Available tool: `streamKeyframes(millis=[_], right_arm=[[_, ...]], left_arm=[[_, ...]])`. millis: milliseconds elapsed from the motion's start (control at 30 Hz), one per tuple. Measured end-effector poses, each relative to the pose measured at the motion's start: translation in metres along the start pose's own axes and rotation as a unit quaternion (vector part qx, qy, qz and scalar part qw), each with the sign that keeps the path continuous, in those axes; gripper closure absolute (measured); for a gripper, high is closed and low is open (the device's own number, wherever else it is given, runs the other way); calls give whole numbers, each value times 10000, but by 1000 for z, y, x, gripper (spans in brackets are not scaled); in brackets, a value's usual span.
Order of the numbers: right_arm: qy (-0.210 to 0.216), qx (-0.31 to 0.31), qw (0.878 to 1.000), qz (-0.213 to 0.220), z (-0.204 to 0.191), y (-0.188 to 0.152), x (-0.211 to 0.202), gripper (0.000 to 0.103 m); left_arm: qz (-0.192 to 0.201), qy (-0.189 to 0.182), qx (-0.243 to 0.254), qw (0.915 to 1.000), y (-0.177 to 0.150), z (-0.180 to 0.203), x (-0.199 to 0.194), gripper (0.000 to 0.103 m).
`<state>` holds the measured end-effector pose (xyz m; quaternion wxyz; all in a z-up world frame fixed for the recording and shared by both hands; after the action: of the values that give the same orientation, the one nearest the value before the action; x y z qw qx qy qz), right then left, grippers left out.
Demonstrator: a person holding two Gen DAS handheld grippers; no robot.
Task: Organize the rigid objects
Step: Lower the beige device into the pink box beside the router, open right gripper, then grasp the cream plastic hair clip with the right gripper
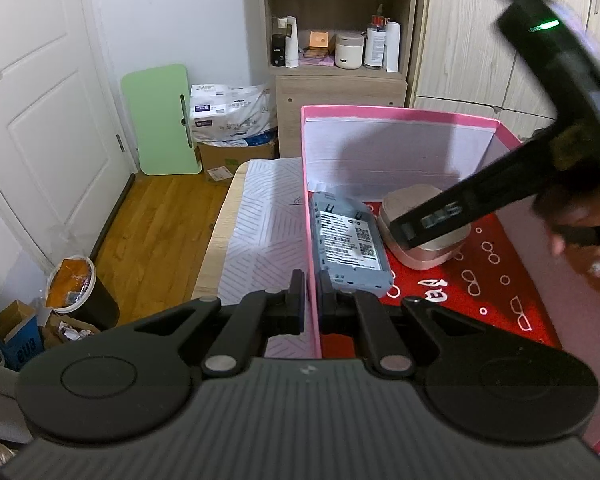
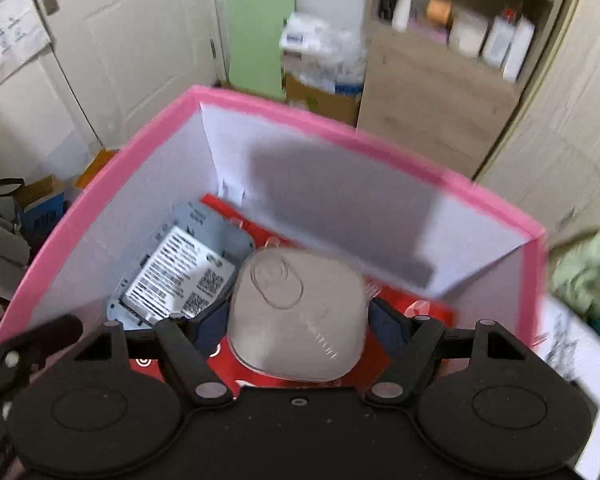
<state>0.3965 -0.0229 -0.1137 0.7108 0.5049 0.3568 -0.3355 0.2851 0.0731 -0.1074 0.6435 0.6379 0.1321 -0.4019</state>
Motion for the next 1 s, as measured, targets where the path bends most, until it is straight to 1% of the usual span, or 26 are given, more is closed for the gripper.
streamKeyframes(millis=[67, 200, 267, 367, 433, 567, 700, 800, 900, 933, 1000], right_arm=[[-6, -13, 9994, 356, 7, 2, -21, 22], [413, 313, 9935, 1015, 31, 1, -74, 22], [447, 514, 9886, 1340, 49, -5, -97, 22], [448, 740, 9851, 1484, 79, -23, -120, 22], [500, 879, 9837, 1487, 98, -38, -128, 22], [346, 1163, 9817, 1471, 142, -66, -133, 22], [180, 1373, 9814, 1327, 169, -98, -120, 22], [37, 1441, 9836, 1082, 181, -127, -104, 22], [52, 1624, 9841, 721, 189, -154, -80, 24], [64, 1678, 9838, 628, 190, -161, -74, 25], [65, 1763, 9832, 461, 191, -174, -60, 32]], left_arm=[[0, 1, -2, 10000, 0, 0, 0, 97], [3, 0, -4, 10000, 0, 0, 0, 97], [3, -3, -2, 10000, 0, -1, 0, 97], [3, -6, -4, 10000, 0, 0, 0, 97], [3, -5, -3, 10000, 0, 0, 0, 97], [-7, 19, 40, 10000, 0, 0, 0, 97], [-18, 53, 76, 10000, 0, -1, 0, 97], [-20, 54, 76, 10000, 0, -1, 0, 97], [-34, 87, 121, 9999, -1, 0, 0, 97], [-40, 99, 128, 9999, 0, 0, 0, 97], [-47, 122, 152, 9998, -1, 1, 0, 97]])
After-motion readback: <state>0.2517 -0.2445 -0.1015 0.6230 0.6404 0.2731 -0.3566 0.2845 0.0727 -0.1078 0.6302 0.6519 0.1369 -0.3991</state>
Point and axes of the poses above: each gripper's, at about its wrist camera, not at the fingertips, and x roughly the way its jaws point, z to its right, y to its top, the point moved 10 cm from there along x, roughly the way its jaws point, and after that the axes turned 13 degrees about -y, right-handed, at the moved point
